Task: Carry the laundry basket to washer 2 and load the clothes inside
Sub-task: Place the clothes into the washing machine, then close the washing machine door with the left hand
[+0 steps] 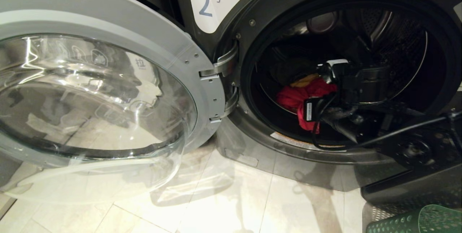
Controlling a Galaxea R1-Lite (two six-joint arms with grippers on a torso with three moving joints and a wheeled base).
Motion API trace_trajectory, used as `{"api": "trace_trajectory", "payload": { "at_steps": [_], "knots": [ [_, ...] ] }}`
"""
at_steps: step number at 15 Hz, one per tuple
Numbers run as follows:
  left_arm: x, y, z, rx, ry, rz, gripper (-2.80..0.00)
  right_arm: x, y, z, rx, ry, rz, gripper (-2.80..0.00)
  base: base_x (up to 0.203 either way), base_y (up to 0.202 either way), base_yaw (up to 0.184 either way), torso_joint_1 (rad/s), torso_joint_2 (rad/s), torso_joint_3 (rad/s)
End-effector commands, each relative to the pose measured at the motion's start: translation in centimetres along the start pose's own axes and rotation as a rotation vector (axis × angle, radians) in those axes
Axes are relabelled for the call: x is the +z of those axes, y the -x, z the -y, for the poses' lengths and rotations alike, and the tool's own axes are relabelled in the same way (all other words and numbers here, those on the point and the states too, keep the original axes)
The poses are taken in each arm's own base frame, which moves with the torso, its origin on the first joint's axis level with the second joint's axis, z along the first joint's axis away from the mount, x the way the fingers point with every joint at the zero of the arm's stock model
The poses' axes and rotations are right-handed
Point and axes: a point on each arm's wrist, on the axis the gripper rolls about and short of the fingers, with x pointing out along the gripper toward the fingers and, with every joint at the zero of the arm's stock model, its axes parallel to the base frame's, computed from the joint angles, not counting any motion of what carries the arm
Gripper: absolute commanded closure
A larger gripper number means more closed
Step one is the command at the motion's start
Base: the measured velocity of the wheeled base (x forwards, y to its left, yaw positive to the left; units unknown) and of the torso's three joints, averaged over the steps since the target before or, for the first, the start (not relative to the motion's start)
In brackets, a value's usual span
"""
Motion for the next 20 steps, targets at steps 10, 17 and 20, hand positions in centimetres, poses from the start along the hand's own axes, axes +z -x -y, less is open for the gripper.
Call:
{"api": "trace_trajectory", "payload": {
  "at_steps": [10, 17, 20],
  "knots": [
    [-1.1, -0.2, 0.0, 0.002, -0.001, -0.041, 0.0, -5.9, 25.3, 12.2, 0.142, 0.075, -0.212, 0.0, 0.0, 0.0, 0.0, 0.0, 0.0, 0.0],
    [-1.1, -0.2, 0.0, 0.002, 0.0, -0.041, 0.0, -14.5, 28.3, 13.1, 0.167, 0.079, -0.232, 0.0, 0.0, 0.0, 0.0, 0.0, 0.0, 0.0],
    [-1.1, -0.2, 0.0, 0.002, 0.0, -0.041, 0.0, -18.7, 28.3, 12.9, 0.154, 0.067, -0.185, 0.0, 0.0, 0.0, 0.0, 0.0, 0.0, 0.0]
  ]
}}
